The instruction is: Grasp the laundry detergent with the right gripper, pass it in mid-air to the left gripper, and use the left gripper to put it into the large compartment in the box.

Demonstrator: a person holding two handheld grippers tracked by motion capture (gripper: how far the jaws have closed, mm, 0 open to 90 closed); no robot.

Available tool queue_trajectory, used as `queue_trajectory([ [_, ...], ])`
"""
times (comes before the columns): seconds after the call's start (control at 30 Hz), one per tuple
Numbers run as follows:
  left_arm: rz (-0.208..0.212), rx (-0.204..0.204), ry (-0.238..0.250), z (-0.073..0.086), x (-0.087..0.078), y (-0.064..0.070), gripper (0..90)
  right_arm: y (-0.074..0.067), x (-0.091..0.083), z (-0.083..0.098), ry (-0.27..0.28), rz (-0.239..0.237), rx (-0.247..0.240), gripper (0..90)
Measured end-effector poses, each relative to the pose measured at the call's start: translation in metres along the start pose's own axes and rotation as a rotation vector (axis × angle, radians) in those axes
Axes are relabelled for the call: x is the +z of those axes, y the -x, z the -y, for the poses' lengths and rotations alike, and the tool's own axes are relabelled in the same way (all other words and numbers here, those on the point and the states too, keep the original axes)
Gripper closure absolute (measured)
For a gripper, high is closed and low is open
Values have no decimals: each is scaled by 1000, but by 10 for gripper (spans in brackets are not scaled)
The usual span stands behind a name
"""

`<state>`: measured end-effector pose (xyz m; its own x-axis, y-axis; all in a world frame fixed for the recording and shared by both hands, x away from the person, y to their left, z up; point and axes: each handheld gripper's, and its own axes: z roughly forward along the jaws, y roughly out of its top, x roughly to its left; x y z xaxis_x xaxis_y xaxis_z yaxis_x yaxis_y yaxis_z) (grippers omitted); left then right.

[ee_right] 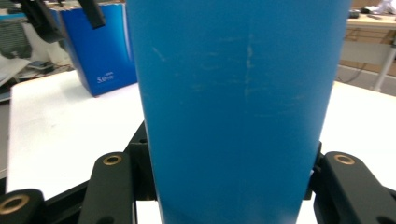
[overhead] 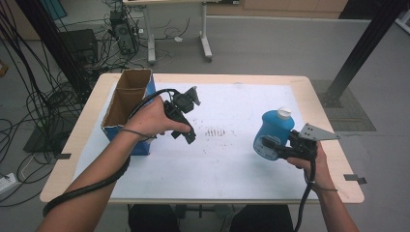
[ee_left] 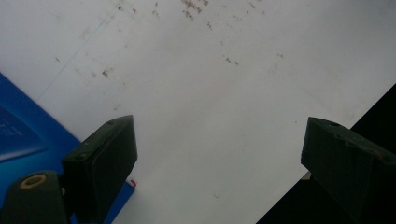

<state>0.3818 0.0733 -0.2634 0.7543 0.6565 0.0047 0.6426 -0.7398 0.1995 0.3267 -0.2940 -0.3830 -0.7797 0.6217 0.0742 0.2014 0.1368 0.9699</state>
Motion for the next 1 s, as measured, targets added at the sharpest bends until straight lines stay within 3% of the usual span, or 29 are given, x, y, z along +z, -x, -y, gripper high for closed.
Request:
queue_trajectory([
  [0.47,-16,68,37,-8,-40,9,109,3,-4,-33,-18,-116,-10,441],
  [0.8,15,155,51,-12,-62,21,109,4,-3,-47,-41,-219,-39,441],
  [1.0,32,210,48,-14,-73,29,110,3,-2,-52,-33,-290,-26,440],
])
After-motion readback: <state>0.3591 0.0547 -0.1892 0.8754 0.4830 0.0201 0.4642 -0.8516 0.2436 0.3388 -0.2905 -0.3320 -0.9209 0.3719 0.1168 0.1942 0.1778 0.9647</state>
